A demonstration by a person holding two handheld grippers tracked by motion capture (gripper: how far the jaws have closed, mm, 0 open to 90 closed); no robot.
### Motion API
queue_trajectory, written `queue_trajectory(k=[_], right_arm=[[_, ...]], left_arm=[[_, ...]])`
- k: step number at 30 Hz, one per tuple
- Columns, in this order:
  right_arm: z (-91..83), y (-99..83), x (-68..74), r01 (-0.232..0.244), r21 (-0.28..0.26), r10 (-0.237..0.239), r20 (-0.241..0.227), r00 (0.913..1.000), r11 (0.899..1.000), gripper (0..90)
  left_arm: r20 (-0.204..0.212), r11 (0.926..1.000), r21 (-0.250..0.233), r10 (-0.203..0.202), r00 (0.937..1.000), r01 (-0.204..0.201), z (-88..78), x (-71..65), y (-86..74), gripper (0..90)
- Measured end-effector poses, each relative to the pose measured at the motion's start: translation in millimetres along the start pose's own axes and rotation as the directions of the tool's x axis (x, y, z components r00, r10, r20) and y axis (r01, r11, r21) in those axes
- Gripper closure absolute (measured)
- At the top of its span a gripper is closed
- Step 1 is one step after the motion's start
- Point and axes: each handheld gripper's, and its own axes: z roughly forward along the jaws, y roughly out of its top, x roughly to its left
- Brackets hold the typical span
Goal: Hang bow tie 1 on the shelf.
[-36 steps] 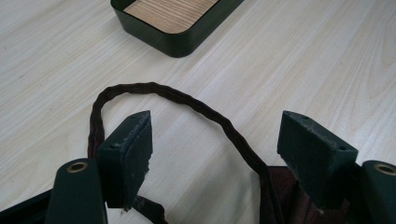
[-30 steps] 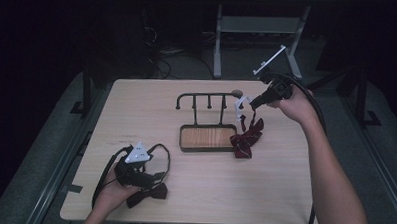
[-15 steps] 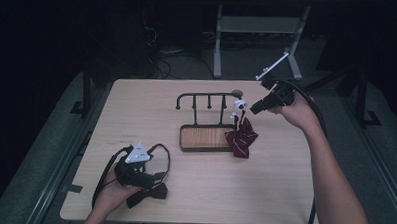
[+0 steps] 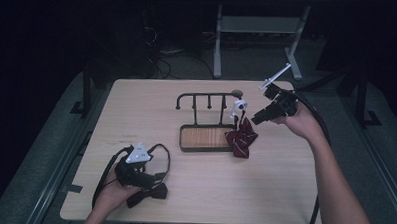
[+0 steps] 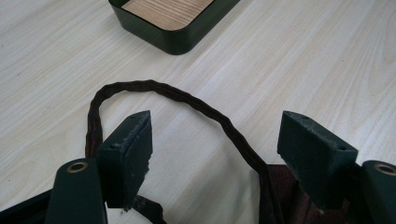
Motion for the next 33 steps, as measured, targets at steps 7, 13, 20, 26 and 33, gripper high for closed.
queue_trajectory(k=[7,13,20,26,33], right_arm=[[8.5,-10.3,3.2,-0.001,-0.003,0.001,-0.030,0.9995,1.000,66.7],[14.1,-16.1,5.5,-0.003,-0.003,0.003,-0.038,0.9993,1.000,64.1],[15.3,-24.7,10.7,-0.002,-0.017,0.001,-0.050,0.9987,1.000,61.5],[18.7,-35.4,11.6,-0.009,-0.037,0.007,-0.066,0.9978,0.999,60.0],[28.4,-47.8,11.5,-0.020,-0.041,0.016,-0.085,0.9962,0.999,57.9]], left_arm=[[0.002,0.9999,-0.003,-0.011,0.9999,0.011,0.2,0.8,-0.6,27.0],[0.001,1.0000,0.000,-0.008,1.0000,0.008,0.3,1.1,-0.8,27.0],[0.001,0.9999,-0.002,-0.015,0.9999,0.015,1.1,1.5,-1.5,26.9],[0.000,0.9999,0.001,-0.016,0.9999,0.016,1.6,1.7,-1.7,27.0],[0.001,0.9999,0.006,-0.015,0.9999,0.015,1.6,2.0,-2.0,26.9]])
